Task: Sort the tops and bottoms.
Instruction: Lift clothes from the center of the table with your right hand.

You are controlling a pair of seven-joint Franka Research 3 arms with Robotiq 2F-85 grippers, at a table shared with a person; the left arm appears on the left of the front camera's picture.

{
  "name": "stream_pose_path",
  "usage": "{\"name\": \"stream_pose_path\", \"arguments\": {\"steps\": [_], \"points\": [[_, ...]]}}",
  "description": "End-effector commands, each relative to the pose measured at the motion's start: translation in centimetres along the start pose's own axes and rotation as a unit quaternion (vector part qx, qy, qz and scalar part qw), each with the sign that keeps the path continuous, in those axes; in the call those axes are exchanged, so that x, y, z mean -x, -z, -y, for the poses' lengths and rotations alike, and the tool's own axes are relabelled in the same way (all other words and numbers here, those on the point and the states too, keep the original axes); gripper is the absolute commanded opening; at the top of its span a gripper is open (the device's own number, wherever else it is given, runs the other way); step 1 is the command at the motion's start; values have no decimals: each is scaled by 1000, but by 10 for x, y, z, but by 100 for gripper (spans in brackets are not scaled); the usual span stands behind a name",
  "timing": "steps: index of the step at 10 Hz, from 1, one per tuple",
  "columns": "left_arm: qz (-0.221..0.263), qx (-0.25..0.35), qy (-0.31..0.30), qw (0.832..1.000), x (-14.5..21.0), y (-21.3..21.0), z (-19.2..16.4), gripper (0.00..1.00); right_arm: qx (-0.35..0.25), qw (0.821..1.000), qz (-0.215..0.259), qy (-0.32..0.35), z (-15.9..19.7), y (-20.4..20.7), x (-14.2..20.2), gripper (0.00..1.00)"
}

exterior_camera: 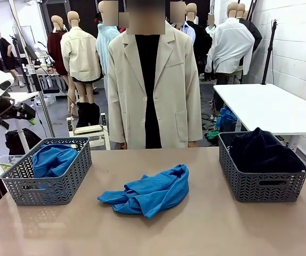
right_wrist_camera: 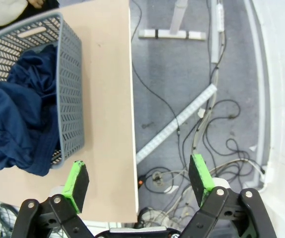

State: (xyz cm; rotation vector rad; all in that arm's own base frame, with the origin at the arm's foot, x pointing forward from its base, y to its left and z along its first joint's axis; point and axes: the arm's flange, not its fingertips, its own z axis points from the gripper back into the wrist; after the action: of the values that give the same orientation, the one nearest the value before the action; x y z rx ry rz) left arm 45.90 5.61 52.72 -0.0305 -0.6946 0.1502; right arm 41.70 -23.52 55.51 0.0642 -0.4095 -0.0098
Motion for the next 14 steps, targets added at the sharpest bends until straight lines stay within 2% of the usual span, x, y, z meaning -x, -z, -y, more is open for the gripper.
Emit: {"name": "stream_pose_path", "arguments": {"steps": [1, 2, 4, 6, 8, 11, 12, 13, 14], "points": [[-12, -12, -1, 1000, 3, 2, -3, 100, 25, 998, 14, -54, -44, -36, -16, 100], [-12, -12, -1, 1000, 3, 2, -3, 100, 31, 994, 25, -104, -82, -58, -25, 100], [-12, -12, -1, 1000, 3, 2, -3, 100, 34, 974, 26, -224, -171, -88, -34, 100], [-12, -12, -1, 1000, 3, 2, -3, 100, 39, 949, 2, -314, -254, -86, -32, 100], [-12, -12, -1, 1000, 3, 2, -3, 100, 28, 906, -55, -419, -324, -65, -18, 100], [-12, -12, -1, 1000, 3, 2, -3, 100, 25, 839, -143, -524, -383, -12, 12, 100], [-12, -12, -1, 1000, 3, 2, -3, 100, 34, 830, -157, -533, -390, 3, 17, 100], [-12, -12, -1, 1000, 3, 2, -3, 100, 44, 834, -170, -522, -384, 7, 18, 100], [-12, -12, -1, 1000, 3, 2, -3, 100, 11, 849, -146, -507, -398, -3, 18, 100]]}}
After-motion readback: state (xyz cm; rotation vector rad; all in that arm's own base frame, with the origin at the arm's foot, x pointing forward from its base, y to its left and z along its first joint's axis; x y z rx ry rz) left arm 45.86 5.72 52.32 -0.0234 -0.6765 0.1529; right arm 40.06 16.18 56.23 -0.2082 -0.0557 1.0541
